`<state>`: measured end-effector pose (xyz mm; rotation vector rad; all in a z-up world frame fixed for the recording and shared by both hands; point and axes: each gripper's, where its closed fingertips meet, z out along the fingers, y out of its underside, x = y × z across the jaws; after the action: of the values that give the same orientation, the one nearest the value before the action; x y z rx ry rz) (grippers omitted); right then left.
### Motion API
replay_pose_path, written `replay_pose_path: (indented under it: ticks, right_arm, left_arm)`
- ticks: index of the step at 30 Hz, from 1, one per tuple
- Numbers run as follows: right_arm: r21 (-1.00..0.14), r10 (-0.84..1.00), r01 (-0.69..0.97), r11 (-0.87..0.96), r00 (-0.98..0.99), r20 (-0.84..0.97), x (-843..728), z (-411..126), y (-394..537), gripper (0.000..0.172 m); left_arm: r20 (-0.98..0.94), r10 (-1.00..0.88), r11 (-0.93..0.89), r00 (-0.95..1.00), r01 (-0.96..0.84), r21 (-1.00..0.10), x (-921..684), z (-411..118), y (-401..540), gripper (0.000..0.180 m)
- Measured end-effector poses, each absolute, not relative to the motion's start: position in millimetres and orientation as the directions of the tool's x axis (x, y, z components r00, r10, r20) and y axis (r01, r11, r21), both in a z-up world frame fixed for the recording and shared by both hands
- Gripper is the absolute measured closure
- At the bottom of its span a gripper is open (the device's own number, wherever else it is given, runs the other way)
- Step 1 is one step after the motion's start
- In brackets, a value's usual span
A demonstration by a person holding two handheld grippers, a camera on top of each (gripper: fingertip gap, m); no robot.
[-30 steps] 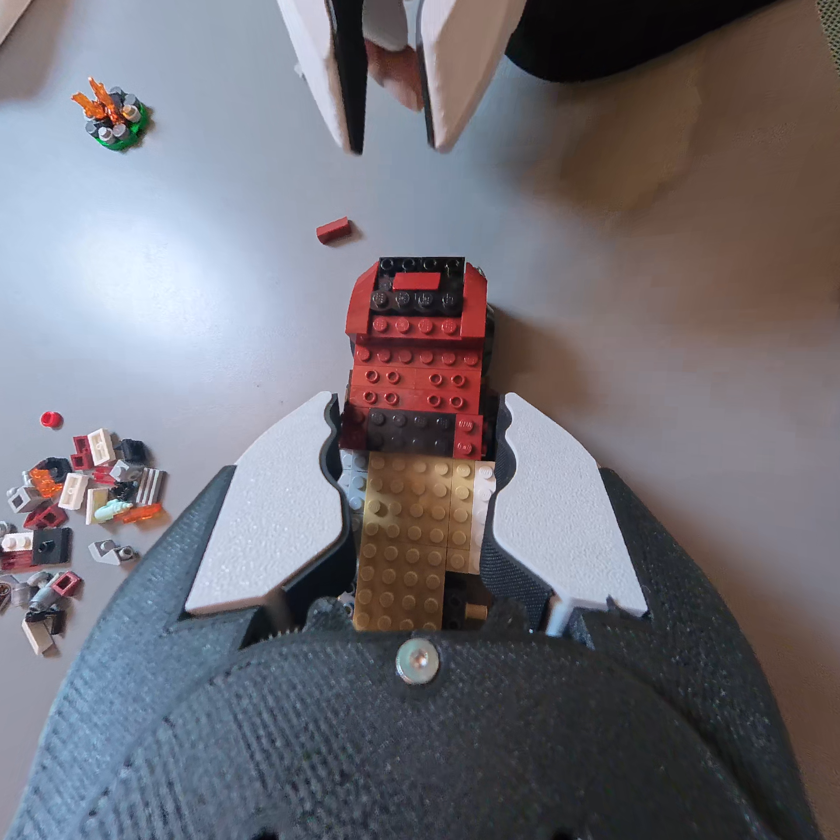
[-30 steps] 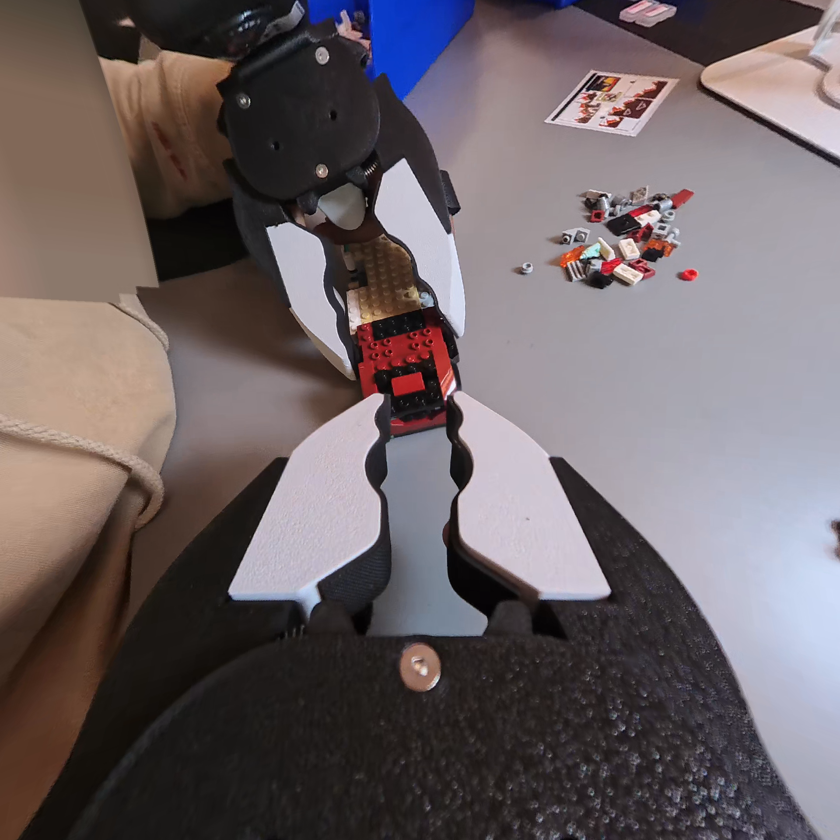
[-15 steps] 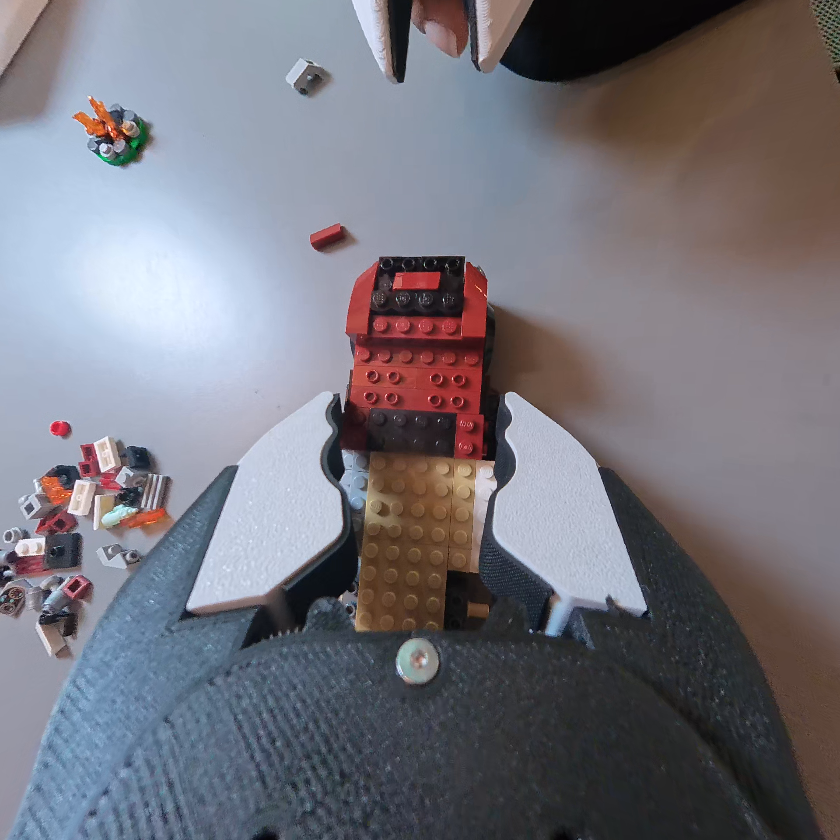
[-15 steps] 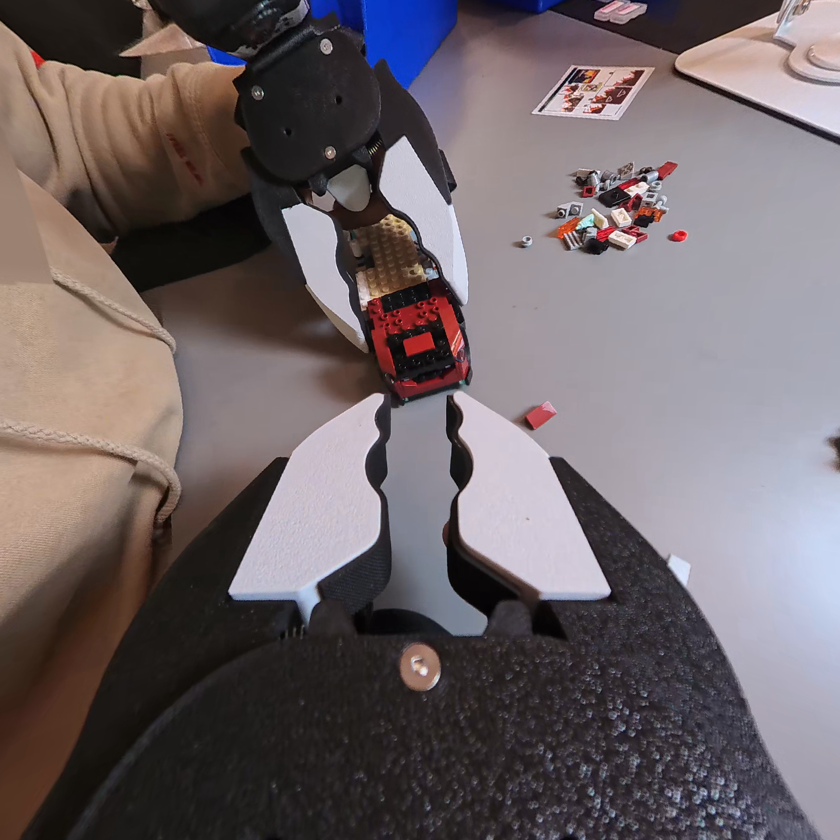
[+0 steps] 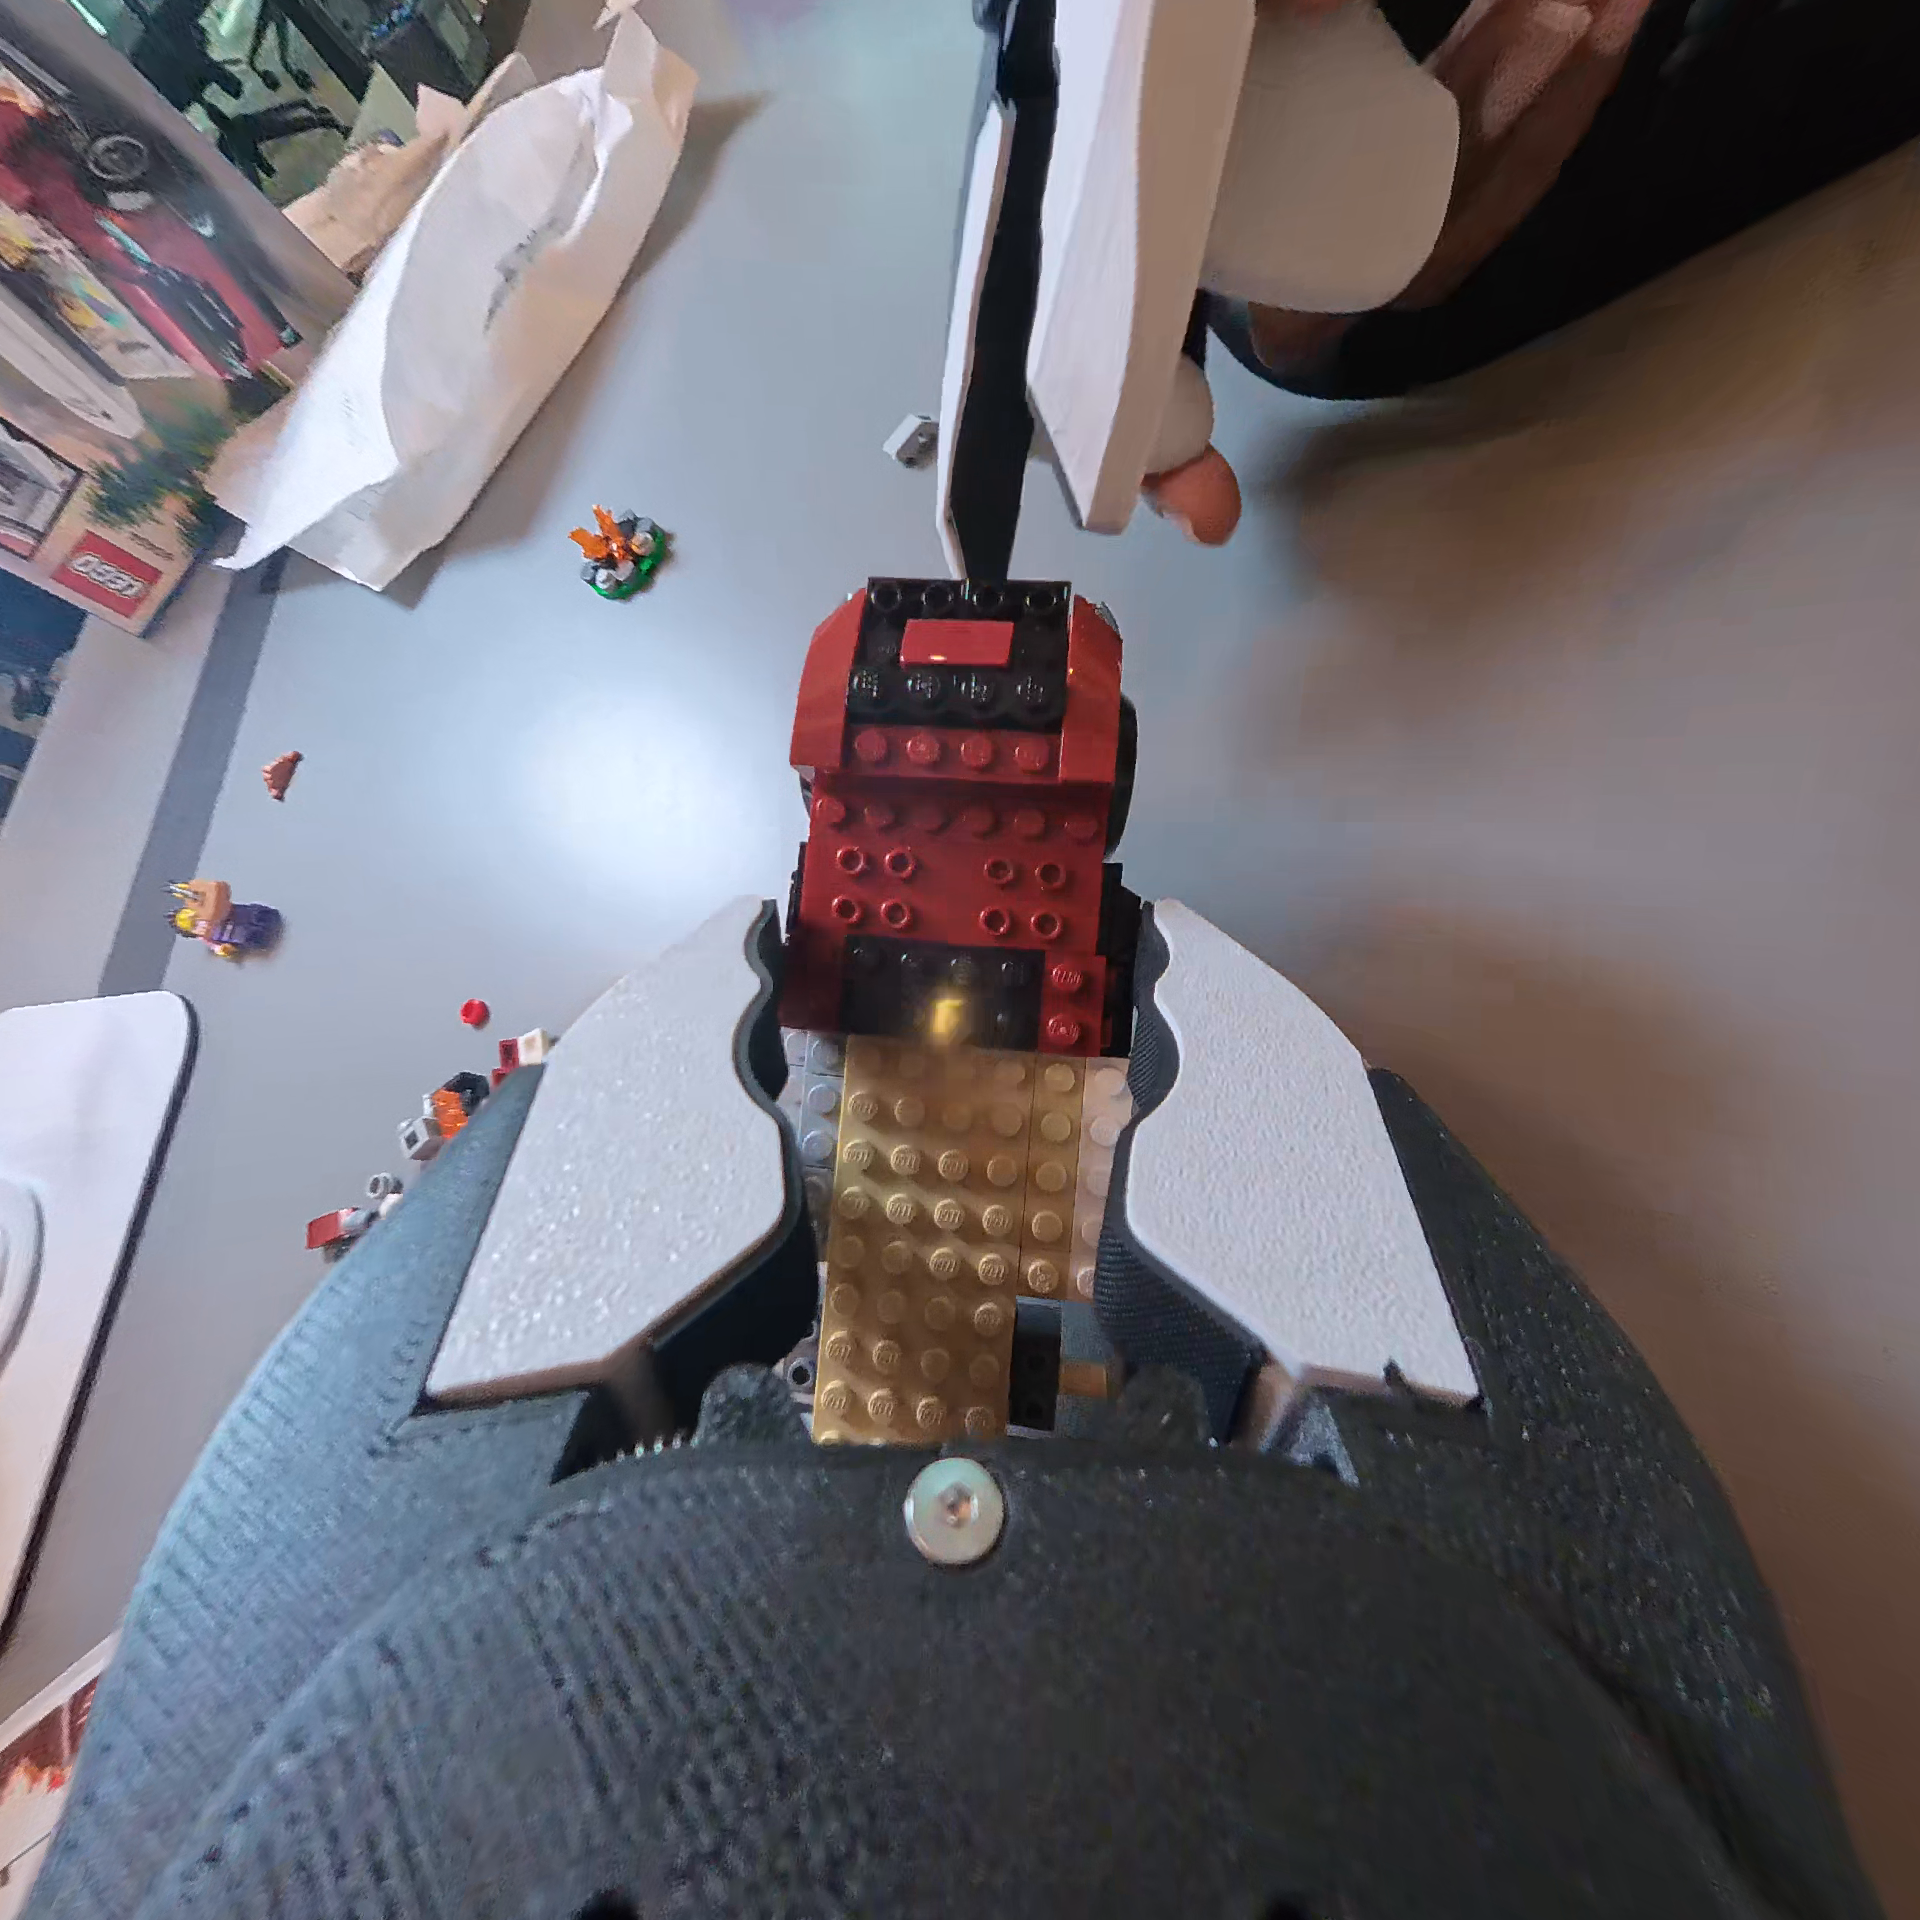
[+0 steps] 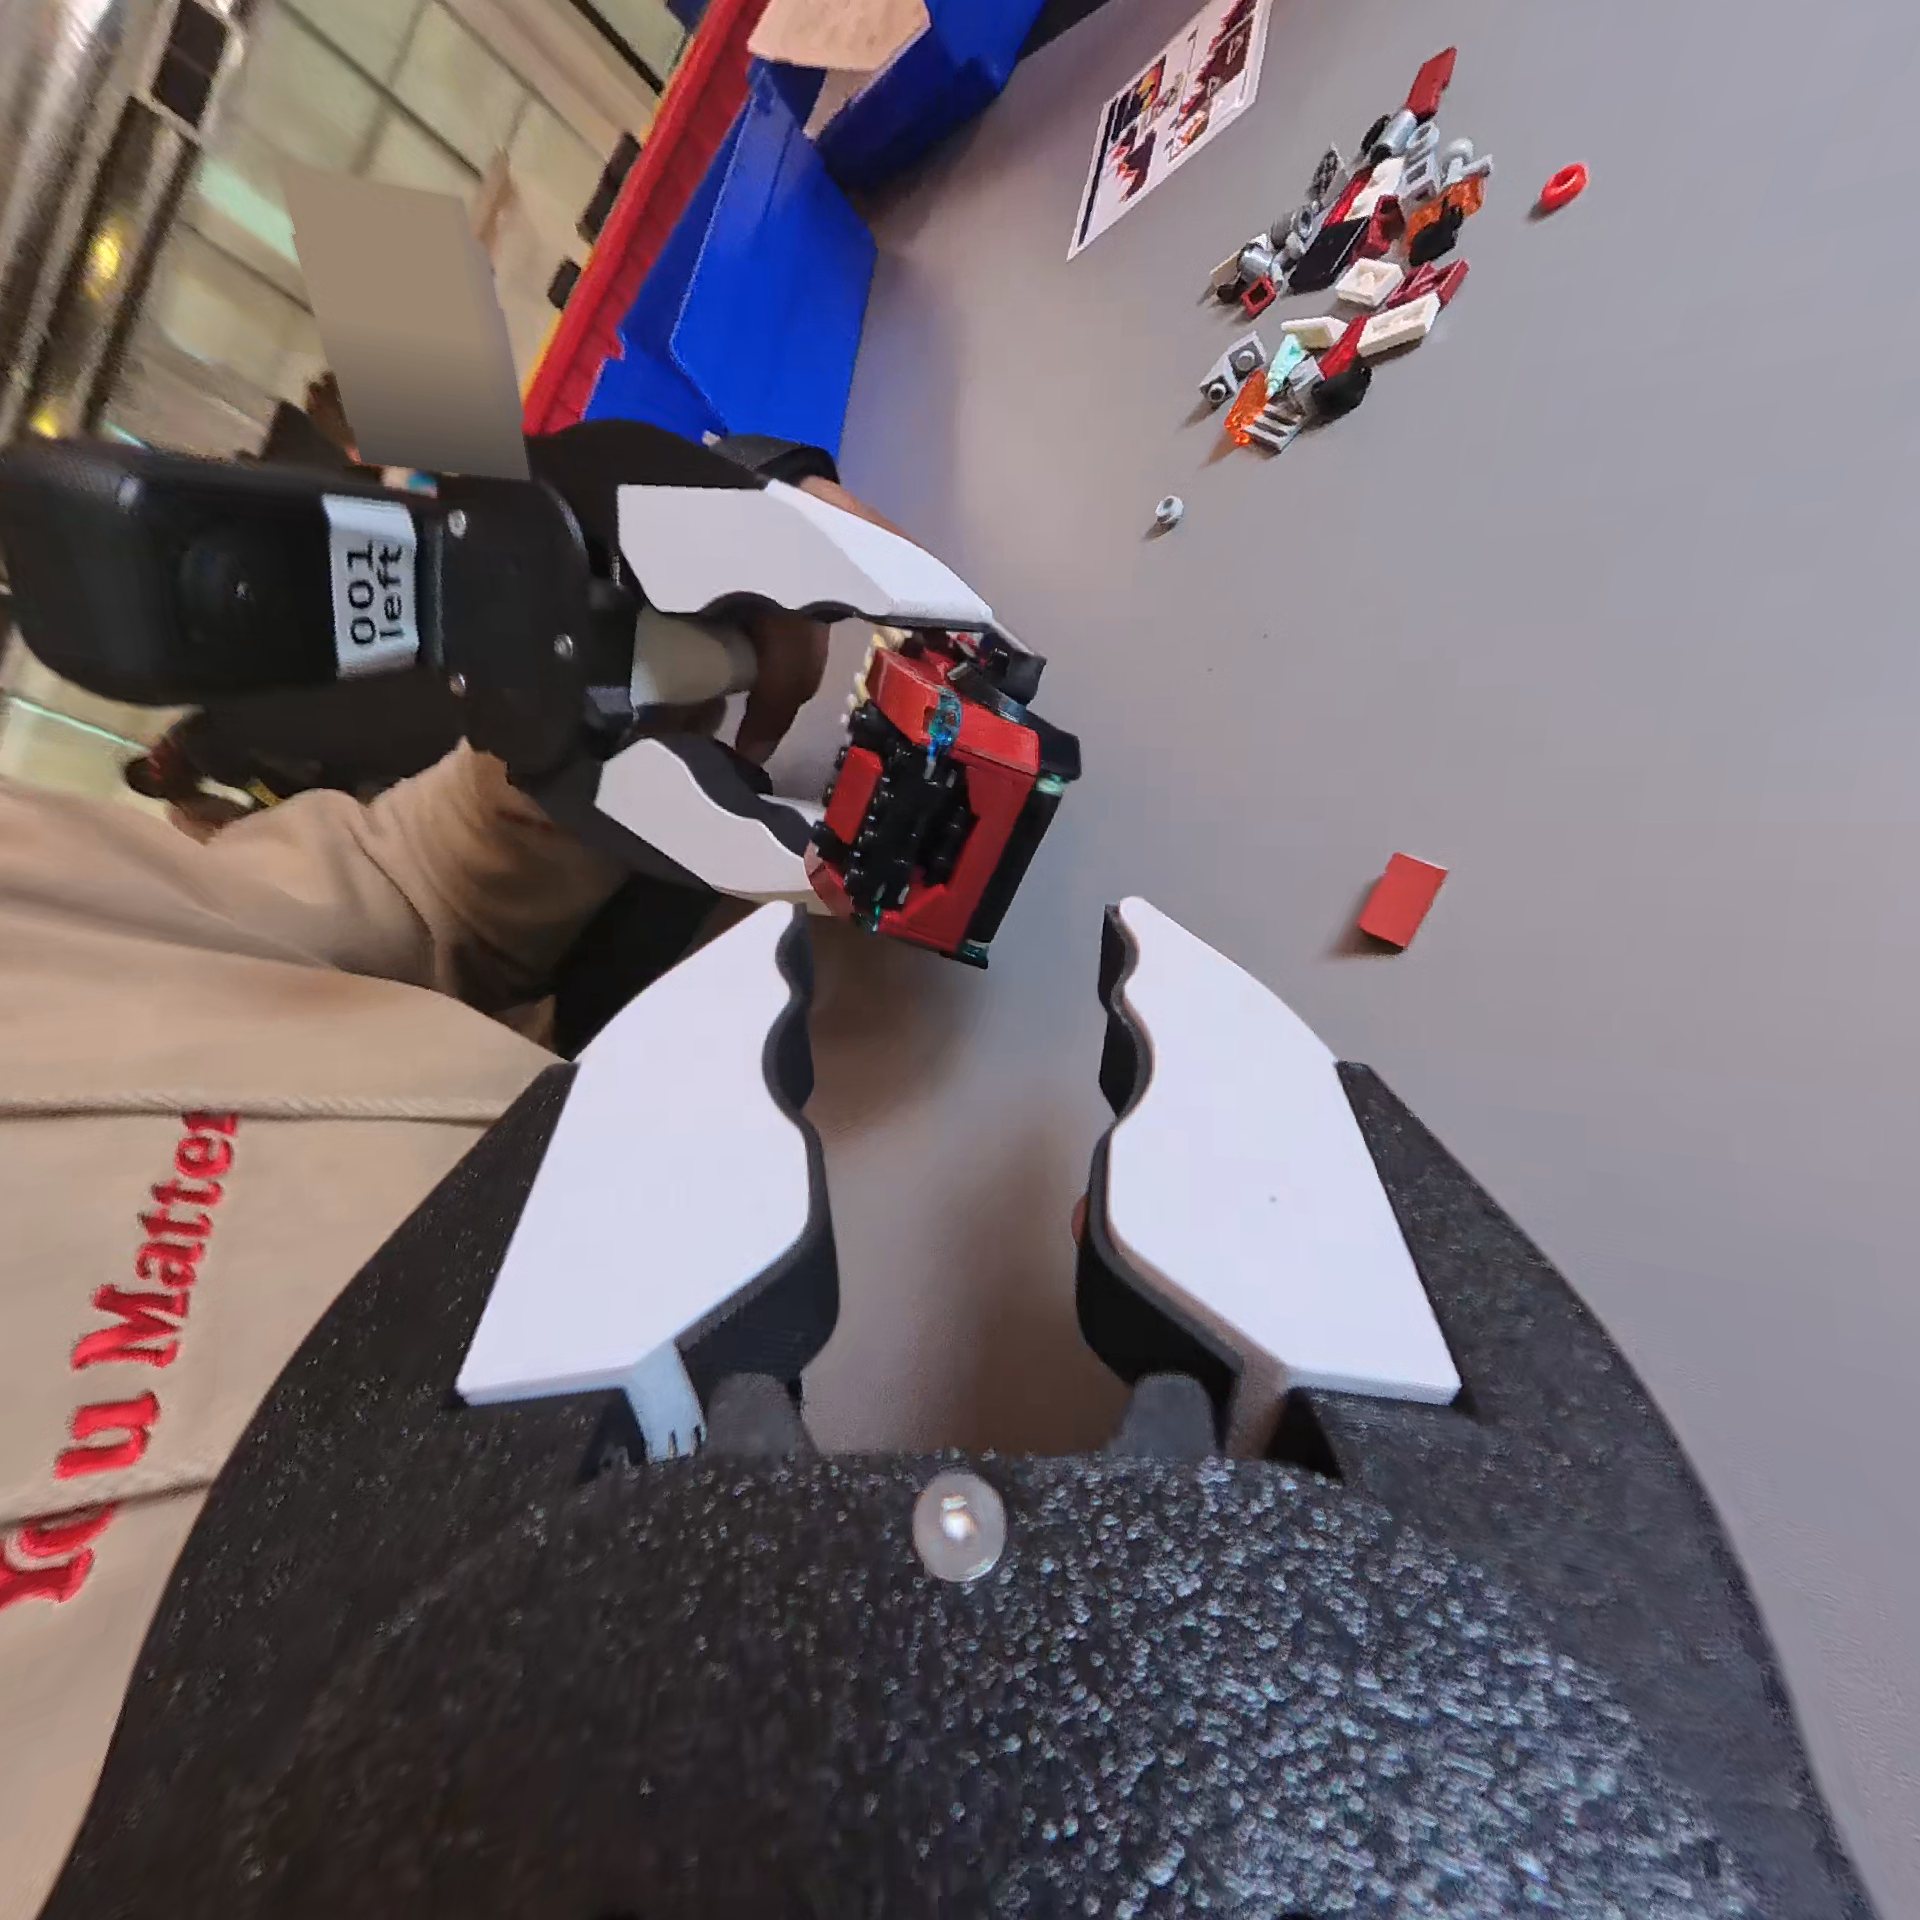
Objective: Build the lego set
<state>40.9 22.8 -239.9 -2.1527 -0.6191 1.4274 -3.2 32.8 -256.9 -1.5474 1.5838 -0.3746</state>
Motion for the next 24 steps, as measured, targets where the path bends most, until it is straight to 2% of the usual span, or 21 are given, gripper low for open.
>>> replay_pose_path:
  ticks: [4, 13, 24]
  right_arm:
    - [-0.566, 0.548, 0.050, -0.823, 0.327, -0.770, 29, -239, 23, 0.118]
    - [-0.520, 0.501, 0.019, -0.854, 0.306, -0.810, 21, -244, 23, 0.130]
    - [-0.562, 0.554, 0.069, -0.824, 0.301, -0.776, 23, -247, 20, 0.131]
  left_arm:
    - [-0.404, -0.904, 0.216, 0.141, -0.665, -0.715, -3, -256, 31, 0.116]
    - [-0.461, -0.879, 0.258, 0.124, -0.689, -0.677, -2, -260, 29, 0.116]
    - [-0.535, -0.835, 0.317, 0.125, -0.685, -0.656, 1, -260, 28, 0.116]
